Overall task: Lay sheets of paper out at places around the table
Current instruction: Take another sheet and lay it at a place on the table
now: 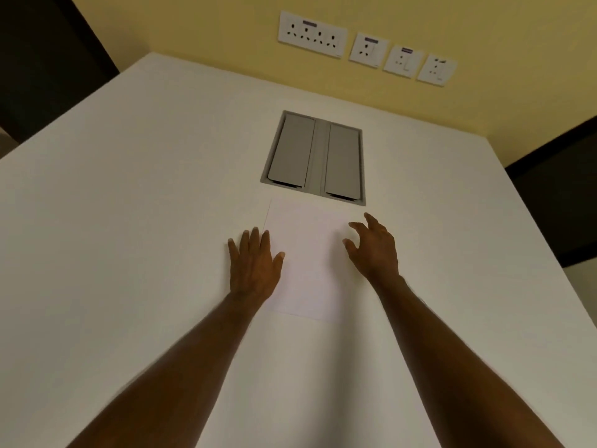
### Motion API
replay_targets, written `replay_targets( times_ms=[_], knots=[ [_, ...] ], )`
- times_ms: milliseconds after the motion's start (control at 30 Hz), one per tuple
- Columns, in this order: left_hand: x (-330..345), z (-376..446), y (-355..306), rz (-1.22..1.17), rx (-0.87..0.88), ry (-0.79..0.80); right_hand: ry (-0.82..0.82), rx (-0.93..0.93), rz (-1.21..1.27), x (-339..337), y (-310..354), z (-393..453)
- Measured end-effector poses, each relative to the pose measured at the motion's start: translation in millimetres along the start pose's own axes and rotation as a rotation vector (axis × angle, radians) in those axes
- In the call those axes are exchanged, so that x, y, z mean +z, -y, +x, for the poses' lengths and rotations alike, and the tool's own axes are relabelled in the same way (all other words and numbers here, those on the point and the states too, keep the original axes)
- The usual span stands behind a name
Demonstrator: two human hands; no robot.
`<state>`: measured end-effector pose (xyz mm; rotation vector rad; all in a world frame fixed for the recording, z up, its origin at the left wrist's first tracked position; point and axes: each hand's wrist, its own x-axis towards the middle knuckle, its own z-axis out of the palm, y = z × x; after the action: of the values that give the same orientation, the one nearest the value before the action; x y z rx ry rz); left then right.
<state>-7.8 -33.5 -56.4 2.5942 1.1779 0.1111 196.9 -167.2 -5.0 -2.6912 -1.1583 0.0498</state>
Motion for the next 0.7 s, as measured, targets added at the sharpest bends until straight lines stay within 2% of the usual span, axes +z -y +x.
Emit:
replay_targets(
  times_ms=[233,367,500,600,667,700],
  knots=[
    [33.0,13.5,21.7,0.081,0.096,-0.002,0.179,0.08,-0.01,43.6,-1.1,53.4],
    [39.1,14.4,25.9,0.098,0.114,-0.026,0.243,0.062,-0.036,64.7,-3.3,57.9],
    [41.8,16.0,25.2,0.085,0.106,-0.042,0.17,0.01,-0.004,70.3,-3.2,52.1],
    [41.0,17.0,27.3,0.054,0.109,-0.035,-0.009,-0.112,0.164,61.5,2.6,40.3],
    [35.4,18.9,29.9,-0.094,0.117,-0.022,-0.076,-0.128,0.407,46.7,15.7,24.5],
    [29.6,18.9,31.0,-0.269,0.102,-0.029,-0.086,-0.156,0.497,37.2,24.8,15.2]
  ],
)
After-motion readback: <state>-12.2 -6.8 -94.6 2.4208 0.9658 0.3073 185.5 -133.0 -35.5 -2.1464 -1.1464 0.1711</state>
